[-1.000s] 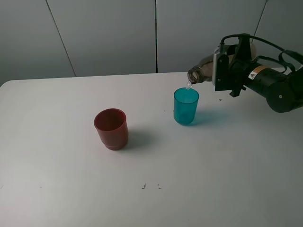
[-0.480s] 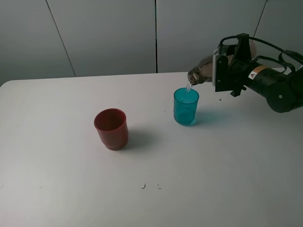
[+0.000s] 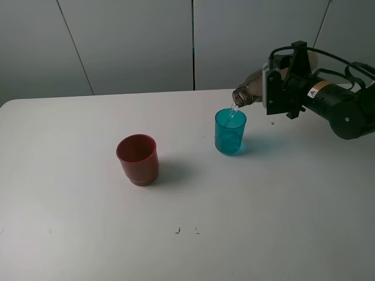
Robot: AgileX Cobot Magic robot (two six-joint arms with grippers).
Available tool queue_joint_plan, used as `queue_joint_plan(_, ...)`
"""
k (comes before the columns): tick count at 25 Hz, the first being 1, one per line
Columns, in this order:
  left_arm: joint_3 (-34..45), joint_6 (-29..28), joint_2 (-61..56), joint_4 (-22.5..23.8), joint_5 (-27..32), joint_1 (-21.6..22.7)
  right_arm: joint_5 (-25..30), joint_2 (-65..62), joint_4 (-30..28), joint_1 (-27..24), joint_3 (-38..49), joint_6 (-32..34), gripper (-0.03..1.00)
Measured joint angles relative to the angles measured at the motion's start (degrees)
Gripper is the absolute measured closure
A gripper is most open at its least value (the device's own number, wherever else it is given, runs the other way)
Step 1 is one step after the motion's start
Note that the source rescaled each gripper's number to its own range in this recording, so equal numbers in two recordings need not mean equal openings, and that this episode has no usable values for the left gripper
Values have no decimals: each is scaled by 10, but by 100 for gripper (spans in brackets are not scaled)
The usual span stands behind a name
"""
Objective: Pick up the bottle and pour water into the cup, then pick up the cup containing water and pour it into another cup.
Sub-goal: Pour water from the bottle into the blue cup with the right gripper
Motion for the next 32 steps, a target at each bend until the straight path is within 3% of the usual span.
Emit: queue_joint_plan(32, 0, 0, 0, 0, 0, 0, 6, 0, 12, 0, -34, -33, 94)
